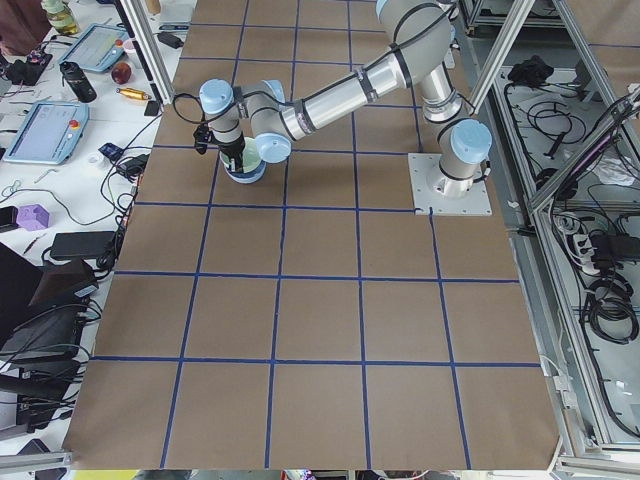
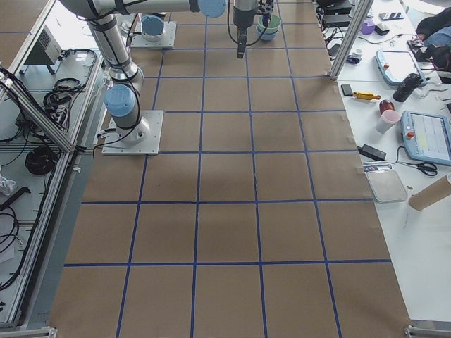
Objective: Stack green bowl on blue bowl
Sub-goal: 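Lower the green bowl into the blue bowl and open the left gripper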
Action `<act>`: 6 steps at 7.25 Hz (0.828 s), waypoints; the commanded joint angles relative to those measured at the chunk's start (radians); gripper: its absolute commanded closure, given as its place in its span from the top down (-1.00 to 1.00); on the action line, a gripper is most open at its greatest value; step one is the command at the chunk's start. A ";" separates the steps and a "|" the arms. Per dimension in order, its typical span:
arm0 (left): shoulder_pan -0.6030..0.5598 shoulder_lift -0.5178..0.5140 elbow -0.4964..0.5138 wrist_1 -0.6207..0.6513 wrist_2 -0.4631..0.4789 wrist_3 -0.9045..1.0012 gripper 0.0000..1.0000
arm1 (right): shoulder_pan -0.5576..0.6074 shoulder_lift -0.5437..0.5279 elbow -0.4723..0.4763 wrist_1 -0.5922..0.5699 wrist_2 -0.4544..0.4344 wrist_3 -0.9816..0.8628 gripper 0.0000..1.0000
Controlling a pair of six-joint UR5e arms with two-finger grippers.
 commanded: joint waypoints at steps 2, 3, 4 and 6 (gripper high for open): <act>-0.027 0.053 -0.001 -0.020 0.006 -0.012 1.00 | 0.000 0.000 0.000 0.000 0.000 0.000 1.00; -0.084 0.097 0.002 -0.085 0.033 -0.019 1.00 | 0.000 0.000 0.000 0.000 0.000 0.000 1.00; -0.124 0.158 0.002 -0.156 0.052 -0.083 1.00 | 0.000 0.000 0.000 -0.001 0.000 0.000 1.00; -0.226 0.299 -0.006 -0.279 0.044 -0.237 1.00 | 0.000 0.000 0.000 0.000 0.000 0.000 1.00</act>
